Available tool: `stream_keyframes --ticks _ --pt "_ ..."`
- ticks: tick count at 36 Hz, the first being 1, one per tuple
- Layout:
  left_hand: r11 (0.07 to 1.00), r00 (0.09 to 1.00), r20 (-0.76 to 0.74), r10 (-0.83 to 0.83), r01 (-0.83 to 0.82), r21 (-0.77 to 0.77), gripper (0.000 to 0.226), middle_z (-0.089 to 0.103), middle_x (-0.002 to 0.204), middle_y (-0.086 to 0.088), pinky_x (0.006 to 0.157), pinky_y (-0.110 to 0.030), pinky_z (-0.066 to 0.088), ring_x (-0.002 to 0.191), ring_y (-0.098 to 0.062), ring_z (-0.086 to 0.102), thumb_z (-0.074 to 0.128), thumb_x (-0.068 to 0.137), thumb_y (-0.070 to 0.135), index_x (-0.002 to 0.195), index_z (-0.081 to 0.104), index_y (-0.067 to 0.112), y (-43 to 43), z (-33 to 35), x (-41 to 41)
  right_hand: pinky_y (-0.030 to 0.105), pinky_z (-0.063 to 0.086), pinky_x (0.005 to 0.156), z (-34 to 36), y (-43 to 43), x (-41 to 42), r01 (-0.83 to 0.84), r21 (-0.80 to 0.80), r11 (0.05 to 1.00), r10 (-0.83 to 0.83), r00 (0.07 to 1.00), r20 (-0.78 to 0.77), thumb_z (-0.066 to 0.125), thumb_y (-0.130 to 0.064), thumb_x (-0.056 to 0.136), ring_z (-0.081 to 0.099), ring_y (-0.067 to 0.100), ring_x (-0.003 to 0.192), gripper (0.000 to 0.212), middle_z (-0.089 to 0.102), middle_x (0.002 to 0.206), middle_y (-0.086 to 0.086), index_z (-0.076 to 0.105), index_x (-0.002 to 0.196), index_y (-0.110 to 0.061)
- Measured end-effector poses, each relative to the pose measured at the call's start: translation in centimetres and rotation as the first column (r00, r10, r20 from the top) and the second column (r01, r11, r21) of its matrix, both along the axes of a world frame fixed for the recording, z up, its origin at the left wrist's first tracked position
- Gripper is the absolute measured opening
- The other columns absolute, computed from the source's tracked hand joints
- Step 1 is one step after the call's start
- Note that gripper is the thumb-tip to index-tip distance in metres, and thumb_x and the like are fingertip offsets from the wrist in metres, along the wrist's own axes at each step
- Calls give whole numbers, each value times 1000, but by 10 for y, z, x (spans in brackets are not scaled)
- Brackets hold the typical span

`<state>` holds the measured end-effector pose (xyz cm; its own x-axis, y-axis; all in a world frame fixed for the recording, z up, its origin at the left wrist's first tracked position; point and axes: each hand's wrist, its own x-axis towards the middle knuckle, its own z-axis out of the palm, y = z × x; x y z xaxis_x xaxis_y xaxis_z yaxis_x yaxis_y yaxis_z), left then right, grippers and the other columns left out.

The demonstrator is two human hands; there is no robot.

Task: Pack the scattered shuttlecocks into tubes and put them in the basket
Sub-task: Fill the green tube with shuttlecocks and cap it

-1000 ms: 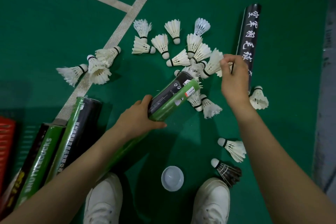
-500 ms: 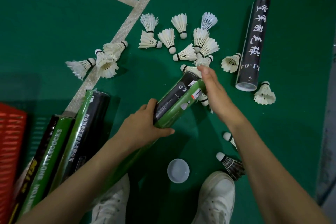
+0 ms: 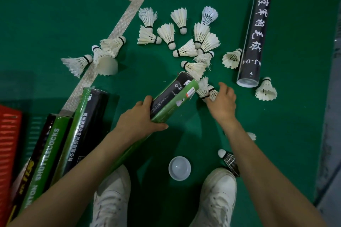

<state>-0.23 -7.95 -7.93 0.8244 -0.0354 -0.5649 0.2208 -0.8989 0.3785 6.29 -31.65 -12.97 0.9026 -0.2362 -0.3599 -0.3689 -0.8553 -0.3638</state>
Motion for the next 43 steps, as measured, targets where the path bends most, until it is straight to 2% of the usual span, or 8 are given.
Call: stream_keyframes --ticks 8,12,16,27,33,37,41,43 --pt "1000 999 -52 -13 13 15 79 53 115 -2 84 -42 51 93 -28 60 70 69 66 125 33 26 0 -4 -5 36 40 87 -10 -11 -8 222 230 948 -253 961 115 65 -17 88 48 31 108 44 46 124 19 38 120 -1" --pt "1000 998 -54 -15 15 -2 79 53 115 -2 84 -41 50 94 -27 59 71 69 65 127 33 27 1 -3 -6 25 45 67 13 -15 -6 371 594 714 -531 840 112 69 -26 85 56 15 82 29 57 99 1 45 98 -18" --pt "999 999 -41 -7 5 -34 80 53 117 -2 85 -39 50 96 -27 58 73 67 64 128 33 29 -1 0 -5 37 51 80 33 -20 -1 320 806 498 -530 848 -9 67 -19 85 60 17 84 14 61 88 -1 53 85 -21" --pt "986 996 -35 -77 71 -147 92 53 118 2 87 -40 51 98 -23 57 76 63 64 137 29 33 -9 9 -10 30 46 82 58 -16 10 83 767 636 -25 996 -86 39 -26 96 60 12 97 30 64 109 -3 60 117 -29" --pt "975 990 11 -138 138 -172 92 55 116 4 85 -39 51 97 -21 58 76 62 66 136 32 34 -12 13 -12 53 24 113 59 -6 5 56 760 647 84 986 -144 23 -72 88 38 13 135 59 51 137 -17 51 131 -42" --pt "978 991 82 -107 120 -170 87 57 110 7 78 -36 52 91 -19 59 75 59 70 128 37 34 -8 13 -13 59 10 116 57 7 0 68 800 597 209 949 -237 24 -92 68 22 12 144 58 35 149 -22 51 111 -65" --pt "984 995 52 -79 86 -154 90 58 113 7 80 -36 52 92 -18 59 69 55 76 129 37 36 -5 8 -14 55 14 117 52 12 6 21 770 637 222 952 -210 20 -86 76 30 16 141 55 37 150 -12 53 114 -62" --pt "988 998 39 -46 51 -144 85 57 114 5 82 -38 51 94 -20 58 73 60 71 128 37 35 -9 4 -10 48 28 114 51 18 12 9 715 699 64 995 -75 19 -64 94 45 15 128 53 51 138 -5 55 126 -40"
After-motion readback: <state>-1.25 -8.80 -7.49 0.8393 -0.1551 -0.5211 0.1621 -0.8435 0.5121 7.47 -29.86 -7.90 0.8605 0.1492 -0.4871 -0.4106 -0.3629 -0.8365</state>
